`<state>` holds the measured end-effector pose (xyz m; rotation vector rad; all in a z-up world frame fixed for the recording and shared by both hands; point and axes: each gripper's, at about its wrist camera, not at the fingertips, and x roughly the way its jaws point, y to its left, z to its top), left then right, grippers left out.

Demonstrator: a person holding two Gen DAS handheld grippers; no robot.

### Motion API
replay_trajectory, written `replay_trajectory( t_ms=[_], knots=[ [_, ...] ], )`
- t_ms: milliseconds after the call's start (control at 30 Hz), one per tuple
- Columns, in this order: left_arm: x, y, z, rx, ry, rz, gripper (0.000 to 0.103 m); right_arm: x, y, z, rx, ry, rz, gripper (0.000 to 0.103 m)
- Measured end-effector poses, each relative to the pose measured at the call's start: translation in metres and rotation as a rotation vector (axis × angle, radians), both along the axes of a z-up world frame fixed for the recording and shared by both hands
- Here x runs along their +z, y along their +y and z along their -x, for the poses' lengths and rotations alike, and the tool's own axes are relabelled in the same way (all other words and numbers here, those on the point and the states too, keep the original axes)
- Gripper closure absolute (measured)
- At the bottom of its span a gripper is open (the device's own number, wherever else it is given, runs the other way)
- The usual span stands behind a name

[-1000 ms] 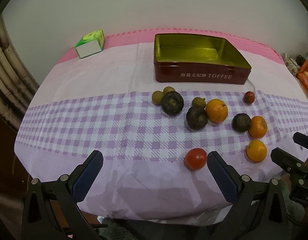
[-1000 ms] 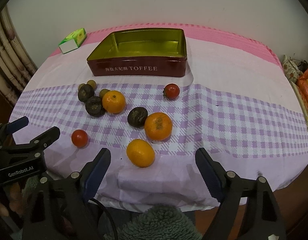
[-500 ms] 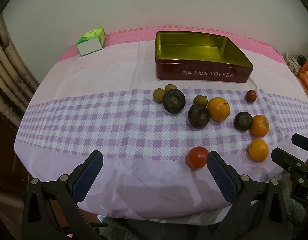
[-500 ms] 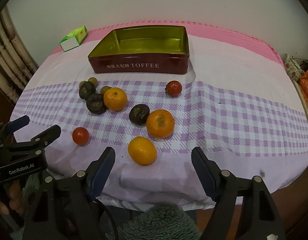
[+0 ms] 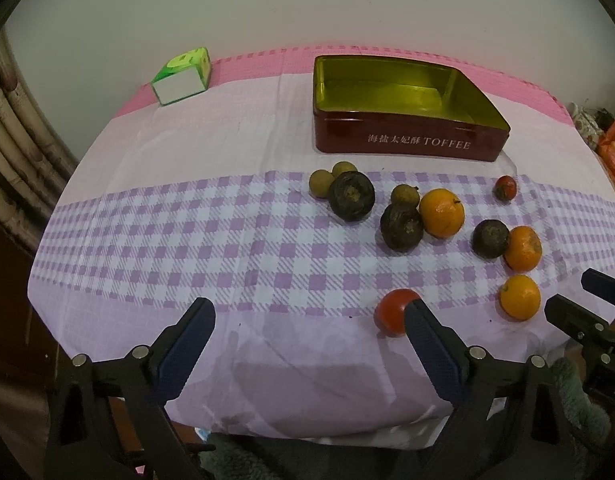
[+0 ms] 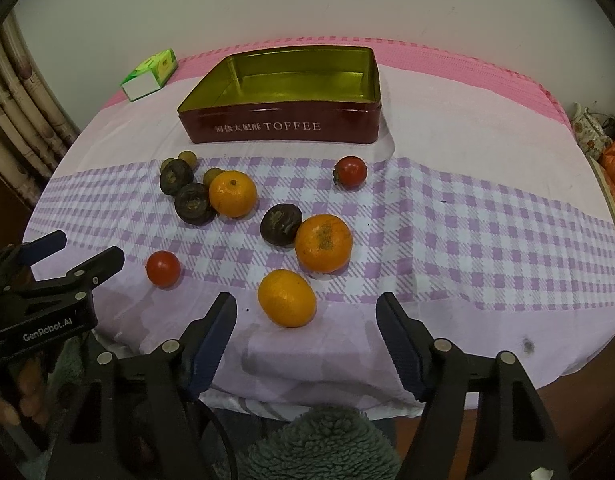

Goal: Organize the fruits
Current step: 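Grasp the yellow orange with the right tool while the left tool grasps the red tomato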

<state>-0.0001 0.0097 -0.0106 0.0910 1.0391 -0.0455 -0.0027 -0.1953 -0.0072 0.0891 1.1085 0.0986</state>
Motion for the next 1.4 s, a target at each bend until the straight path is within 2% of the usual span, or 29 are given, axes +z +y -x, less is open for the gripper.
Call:
replay_trajectory(
  t_ms=[367, 500, 600, 833, 1133, 1200, 1400],
  knots=[
    [-0.005, -0.007, -0.003, -0.037, 0.033, 0.007, 0.019, -0.010, 0.000, -0.004, 0.021, 0.041, -0.021, 0.039],
    [-0.010, -0.009, -0.005, -0.050, 0.055, 0.015, 0.025, -0.017, 0.001, -0.007, 0.031, 0.066, -0.032, 0.047],
    [-0.013, -0.011, -0.007, -0.059, 0.071, 0.022, 0.028, -0.022, 0.002, -0.008, 0.035, 0.083, -0.036, 0.048],
    [-0.017, -0.012, -0.008, -0.082, 0.092, 0.047, 0.029, -0.030, 0.009, -0.014, 0.057, 0.105, -0.026, 0.048],
    [-0.021, -0.015, -0.011, -0.101, 0.102, 0.057, 0.029, -0.041, 0.014, -0.023, 0.086, 0.139, -0.022, 0.060],
    [-0.021, -0.015, -0.011, -0.101, 0.104, 0.056, 0.029, -0.044, 0.015, -0.026, 0.090, 0.146, -0.028, 0.066],
    [-0.023, -0.015, -0.011, -0.104, 0.104, 0.051, 0.029, -0.048, 0.016, -0.029, 0.080, 0.141, -0.027, 0.066]
  ],
)
